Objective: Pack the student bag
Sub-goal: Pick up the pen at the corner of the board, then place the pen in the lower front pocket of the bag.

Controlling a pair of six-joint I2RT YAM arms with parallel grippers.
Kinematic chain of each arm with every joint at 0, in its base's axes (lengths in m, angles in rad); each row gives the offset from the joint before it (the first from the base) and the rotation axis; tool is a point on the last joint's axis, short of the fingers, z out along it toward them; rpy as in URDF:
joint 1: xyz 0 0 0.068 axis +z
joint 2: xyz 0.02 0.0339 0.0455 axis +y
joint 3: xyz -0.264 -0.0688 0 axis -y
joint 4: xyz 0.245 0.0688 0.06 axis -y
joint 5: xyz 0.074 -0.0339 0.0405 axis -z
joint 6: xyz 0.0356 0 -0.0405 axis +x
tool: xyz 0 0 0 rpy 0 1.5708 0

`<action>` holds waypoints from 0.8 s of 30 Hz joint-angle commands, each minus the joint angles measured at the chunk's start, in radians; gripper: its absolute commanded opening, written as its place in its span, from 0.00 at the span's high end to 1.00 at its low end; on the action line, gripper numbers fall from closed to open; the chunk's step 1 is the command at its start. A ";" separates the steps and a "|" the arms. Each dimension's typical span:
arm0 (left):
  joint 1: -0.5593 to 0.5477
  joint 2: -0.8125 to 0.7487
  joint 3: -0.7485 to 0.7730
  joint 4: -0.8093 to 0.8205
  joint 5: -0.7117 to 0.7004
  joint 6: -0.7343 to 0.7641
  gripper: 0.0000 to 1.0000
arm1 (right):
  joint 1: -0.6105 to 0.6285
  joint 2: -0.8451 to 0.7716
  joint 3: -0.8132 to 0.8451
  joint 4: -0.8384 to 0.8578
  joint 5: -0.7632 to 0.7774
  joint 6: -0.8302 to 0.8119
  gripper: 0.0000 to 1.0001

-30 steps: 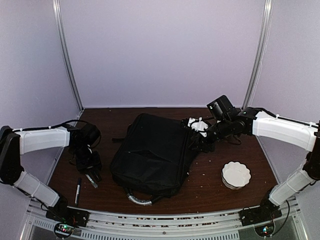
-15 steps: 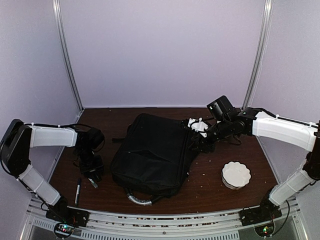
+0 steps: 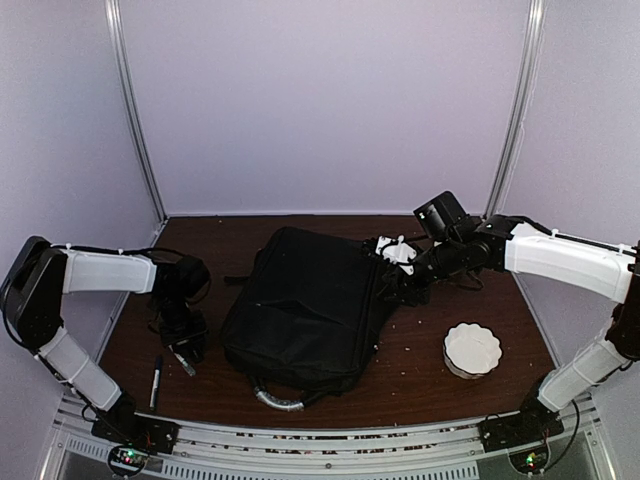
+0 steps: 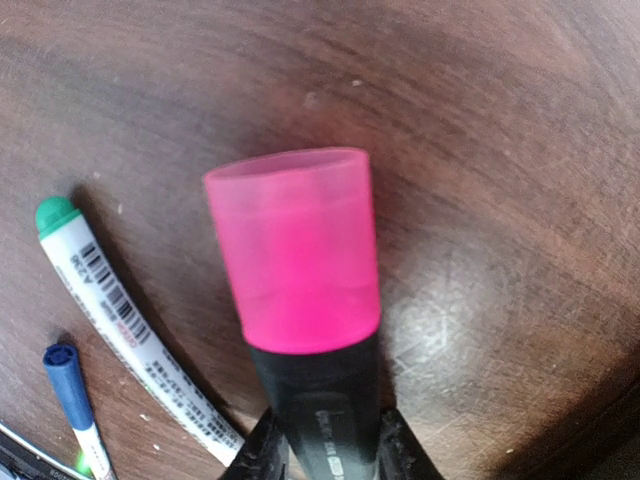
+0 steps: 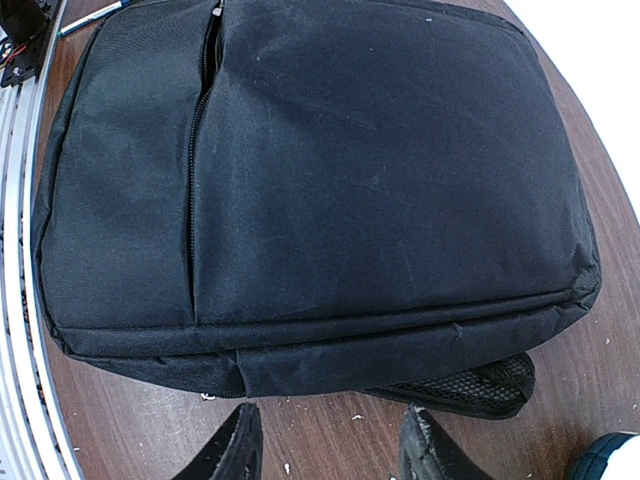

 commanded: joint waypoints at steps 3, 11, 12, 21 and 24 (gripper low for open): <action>-0.005 -0.020 0.012 0.028 0.039 0.017 0.79 | -0.005 -0.014 -0.006 -0.007 -0.008 0.001 0.53; -0.021 -0.162 0.126 -0.108 0.027 0.093 0.97 | -0.004 0.002 0.003 -0.014 -0.016 0.011 0.53; -0.029 -0.178 0.157 -0.130 0.008 0.111 0.97 | -0.003 0.004 0.006 -0.015 -0.016 0.010 0.53; -0.173 -0.133 0.409 -0.071 0.204 0.509 0.98 | -0.001 0.011 0.017 -0.011 0.015 0.023 0.53; -0.235 -0.062 0.458 -0.052 0.361 0.580 0.99 | -0.002 0.006 0.013 -0.005 0.030 0.025 0.53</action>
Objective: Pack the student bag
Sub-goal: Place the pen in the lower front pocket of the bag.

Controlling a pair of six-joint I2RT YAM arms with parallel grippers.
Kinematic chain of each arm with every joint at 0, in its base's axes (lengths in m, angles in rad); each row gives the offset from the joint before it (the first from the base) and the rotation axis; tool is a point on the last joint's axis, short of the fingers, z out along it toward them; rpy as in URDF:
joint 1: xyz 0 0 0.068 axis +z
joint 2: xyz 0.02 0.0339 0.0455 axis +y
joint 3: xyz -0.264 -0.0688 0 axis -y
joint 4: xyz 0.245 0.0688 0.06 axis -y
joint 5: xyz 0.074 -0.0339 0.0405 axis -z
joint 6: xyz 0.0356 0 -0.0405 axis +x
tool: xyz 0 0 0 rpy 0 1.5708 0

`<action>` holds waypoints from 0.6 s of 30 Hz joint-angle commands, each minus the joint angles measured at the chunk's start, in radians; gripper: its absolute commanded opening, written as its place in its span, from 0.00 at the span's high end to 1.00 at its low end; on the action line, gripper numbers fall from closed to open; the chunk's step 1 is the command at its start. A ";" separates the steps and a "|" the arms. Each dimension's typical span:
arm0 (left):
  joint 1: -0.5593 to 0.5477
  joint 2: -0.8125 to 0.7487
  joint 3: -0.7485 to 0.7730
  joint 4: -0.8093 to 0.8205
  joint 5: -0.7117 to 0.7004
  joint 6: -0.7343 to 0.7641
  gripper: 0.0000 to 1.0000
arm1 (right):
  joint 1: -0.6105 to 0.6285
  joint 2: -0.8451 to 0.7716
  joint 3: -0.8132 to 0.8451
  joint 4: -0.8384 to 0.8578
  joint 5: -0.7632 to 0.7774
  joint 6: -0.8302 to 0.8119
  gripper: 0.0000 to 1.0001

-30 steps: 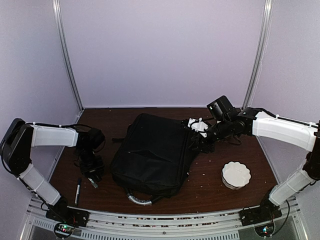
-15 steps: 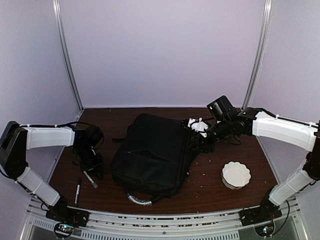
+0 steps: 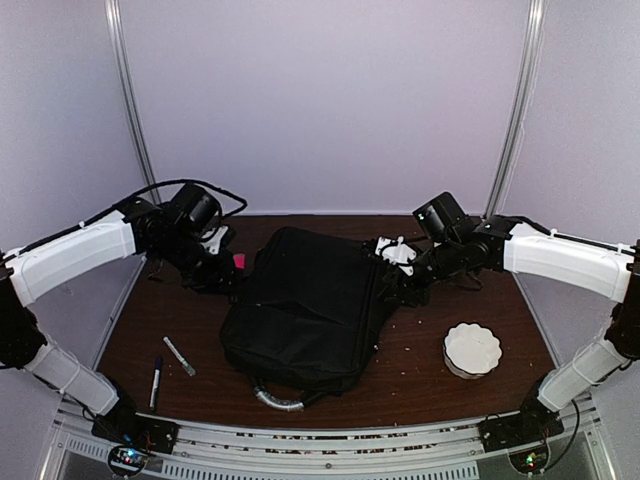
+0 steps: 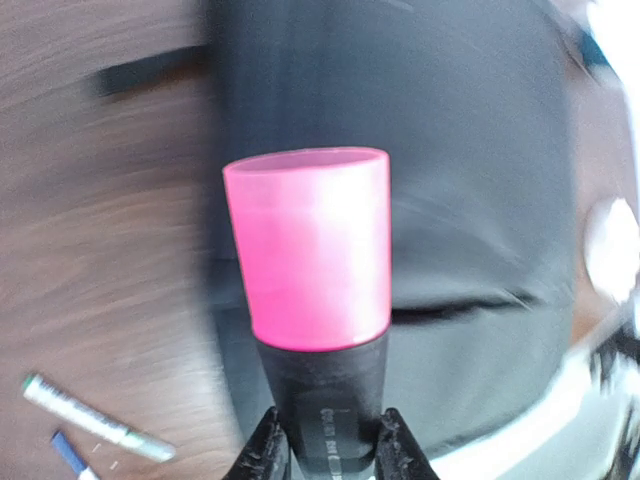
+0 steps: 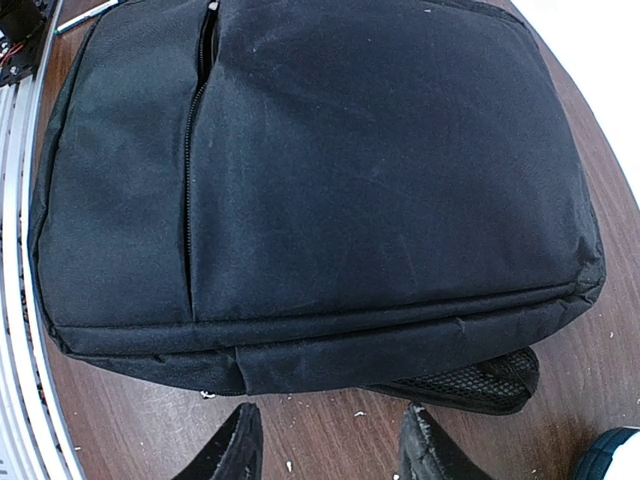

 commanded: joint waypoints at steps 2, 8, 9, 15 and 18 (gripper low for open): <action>-0.112 0.130 0.081 0.028 0.293 0.220 1.00 | -0.001 -0.001 0.012 0.004 0.029 0.019 0.53; -0.202 0.203 0.115 0.028 0.492 0.279 1.00 | -0.002 0.008 0.014 0.003 0.030 0.025 0.53; -0.211 0.218 0.120 0.024 0.521 0.279 1.00 | -0.002 0.008 0.015 0.003 0.030 0.025 0.53; -0.238 0.332 0.213 -0.172 0.480 0.317 1.00 | -0.002 0.007 0.014 0.001 0.026 0.024 0.53; -0.240 0.380 0.265 -0.289 0.410 0.329 1.00 | -0.002 0.004 0.012 0.001 0.023 0.022 0.53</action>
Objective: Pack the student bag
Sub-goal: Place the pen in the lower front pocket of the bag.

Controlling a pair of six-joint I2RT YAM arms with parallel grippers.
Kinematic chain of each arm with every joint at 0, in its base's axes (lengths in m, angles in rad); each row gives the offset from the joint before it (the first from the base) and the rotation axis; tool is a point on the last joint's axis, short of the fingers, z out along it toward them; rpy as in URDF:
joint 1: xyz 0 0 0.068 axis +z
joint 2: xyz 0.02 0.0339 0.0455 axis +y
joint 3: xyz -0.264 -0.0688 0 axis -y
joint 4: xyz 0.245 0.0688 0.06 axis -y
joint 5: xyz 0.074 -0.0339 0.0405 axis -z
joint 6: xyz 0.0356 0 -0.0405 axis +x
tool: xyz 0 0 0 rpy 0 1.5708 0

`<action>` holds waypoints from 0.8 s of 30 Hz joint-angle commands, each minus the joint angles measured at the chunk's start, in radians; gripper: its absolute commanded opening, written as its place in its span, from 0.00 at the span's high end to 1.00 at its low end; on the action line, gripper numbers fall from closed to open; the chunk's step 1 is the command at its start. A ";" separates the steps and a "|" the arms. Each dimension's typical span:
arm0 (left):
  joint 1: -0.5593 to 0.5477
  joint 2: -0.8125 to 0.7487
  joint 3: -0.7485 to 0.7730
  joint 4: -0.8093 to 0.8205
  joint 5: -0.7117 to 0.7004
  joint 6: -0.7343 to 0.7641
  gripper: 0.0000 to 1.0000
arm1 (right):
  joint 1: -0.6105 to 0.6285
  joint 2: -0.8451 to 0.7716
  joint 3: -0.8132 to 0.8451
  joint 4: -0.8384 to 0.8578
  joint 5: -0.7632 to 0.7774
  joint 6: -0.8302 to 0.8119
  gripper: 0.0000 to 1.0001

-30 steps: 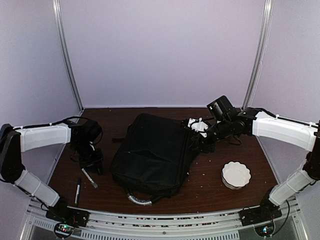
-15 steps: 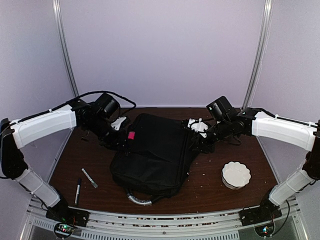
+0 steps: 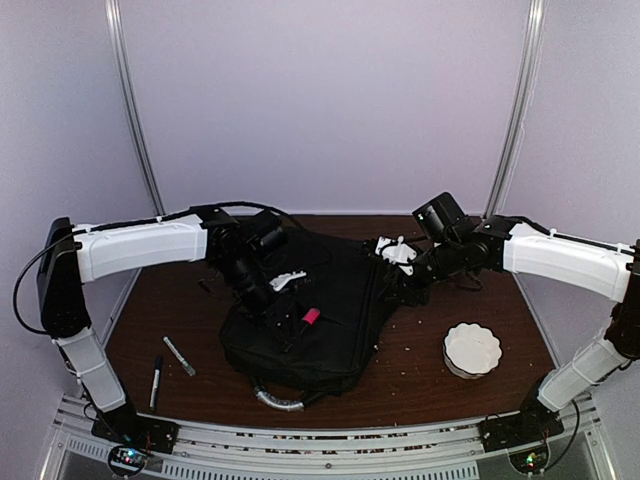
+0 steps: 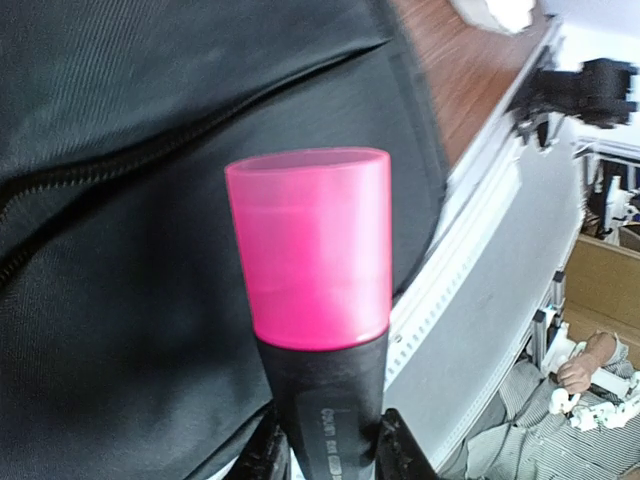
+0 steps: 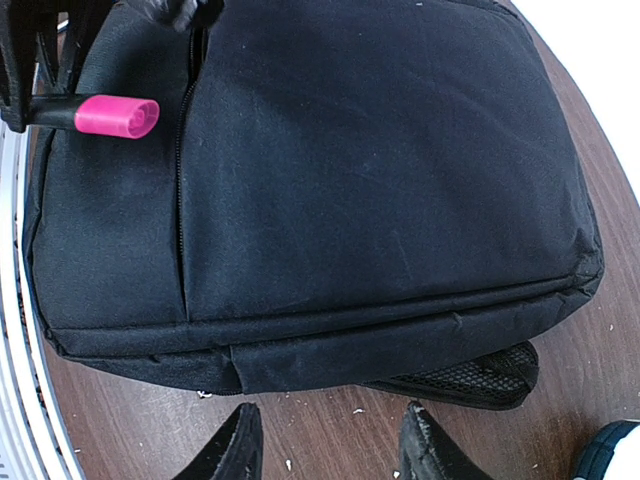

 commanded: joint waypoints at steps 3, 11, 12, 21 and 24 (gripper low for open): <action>-0.004 0.091 0.135 -0.270 -0.122 0.057 1.00 | -0.002 0.000 0.012 0.002 0.007 0.002 0.53; -0.019 0.172 0.260 -0.388 -0.197 0.065 1.00 | -0.002 -0.001 0.007 -0.001 0.003 -0.006 0.53; -0.021 0.178 0.262 -0.394 -0.210 0.065 1.00 | -0.002 -0.003 0.007 0.000 0.003 -0.007 0.53; -0.048 0.250 0.299 -0.419 -0.270 0.079 1.00 | -0.002 0.001 0.006 0.001 0.003 -0.009 0.53; -0.048 0.307 0.375 -0.450 -0.352 0.068 1.00 | -0.002 0.003 0.007 0.000 -0.001 -0.009 0.53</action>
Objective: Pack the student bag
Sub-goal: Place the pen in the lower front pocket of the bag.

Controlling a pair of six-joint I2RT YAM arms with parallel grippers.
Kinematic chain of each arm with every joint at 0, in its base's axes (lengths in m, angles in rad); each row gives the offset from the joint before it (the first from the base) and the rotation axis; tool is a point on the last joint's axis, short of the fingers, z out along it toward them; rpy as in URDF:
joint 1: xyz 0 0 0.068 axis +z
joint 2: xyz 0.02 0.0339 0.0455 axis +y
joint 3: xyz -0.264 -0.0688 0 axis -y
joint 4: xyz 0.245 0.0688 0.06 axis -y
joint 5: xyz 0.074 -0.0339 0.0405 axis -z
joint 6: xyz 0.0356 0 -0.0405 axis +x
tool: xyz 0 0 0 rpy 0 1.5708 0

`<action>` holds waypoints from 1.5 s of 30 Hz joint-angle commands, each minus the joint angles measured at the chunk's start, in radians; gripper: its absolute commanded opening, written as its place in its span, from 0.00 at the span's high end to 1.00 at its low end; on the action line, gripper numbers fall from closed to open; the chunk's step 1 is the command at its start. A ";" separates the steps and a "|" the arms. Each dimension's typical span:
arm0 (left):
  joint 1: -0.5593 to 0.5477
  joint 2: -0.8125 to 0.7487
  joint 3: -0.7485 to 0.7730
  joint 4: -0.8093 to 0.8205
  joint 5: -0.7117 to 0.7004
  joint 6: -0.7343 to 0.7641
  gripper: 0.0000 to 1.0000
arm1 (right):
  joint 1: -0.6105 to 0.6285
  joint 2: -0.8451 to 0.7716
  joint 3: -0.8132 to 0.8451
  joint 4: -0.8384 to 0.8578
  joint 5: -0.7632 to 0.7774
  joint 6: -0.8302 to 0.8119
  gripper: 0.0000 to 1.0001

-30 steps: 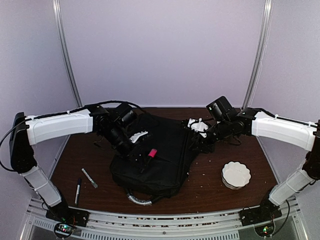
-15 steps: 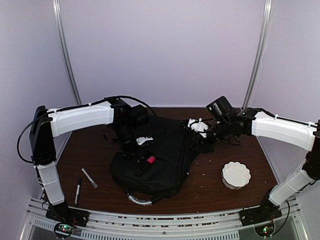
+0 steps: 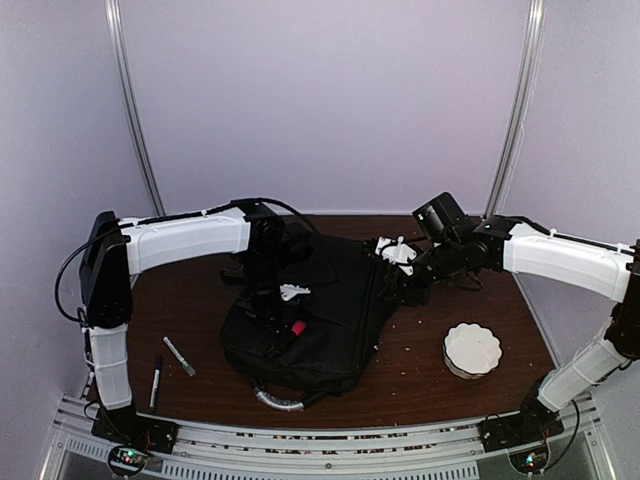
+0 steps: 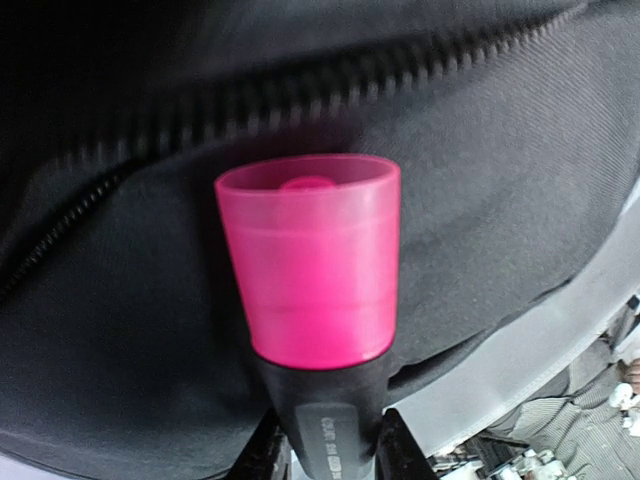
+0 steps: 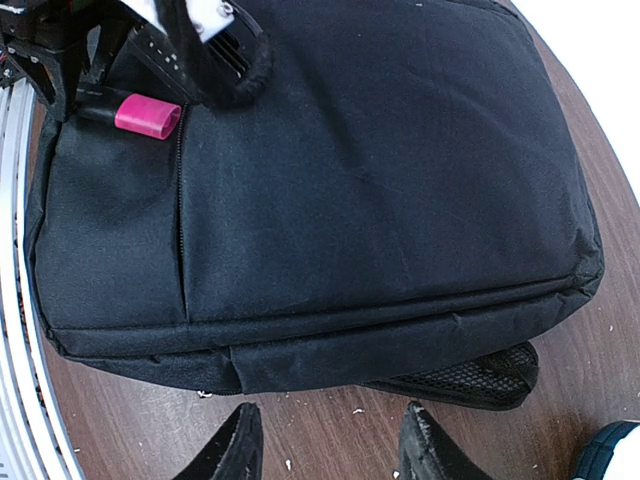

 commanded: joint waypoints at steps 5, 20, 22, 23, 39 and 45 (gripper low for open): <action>0.000 0.159 0.285 -0.081 -0.186 -0.023 1.00 | -0.002 0.000 0.006 -0.003 -0.001 -0.003 0.53; 0.064 0.197 0.452 0.072 -0.481 0.002 0.80 | -0.002 -0.006 0.004 -0.002 0.012 -0.002 0.53; 0.063 0.168 0.404 0.094 -0.487 0.010 0.73 | -0.003 -0.007 0.004 -0.002 0.014 -0.002 0.53; 0.062 0.157 0.388 0.093 -0.482 0.012 0.70 | -0.002 -0.006 0.004 -0.002 0.014 -0.002 0.53; 0.009 -0.188 0.083 0.199 -0.620 0.040 0.02 | -0.003 0.013 0.010 -0.008 0.002 -0.002 0.53; -0.011 -0.415 -0.194 0.589 -0.943 0.109 0.02 | -0.002 0.017 0.012 -0.008 0.001 -0.002 0.53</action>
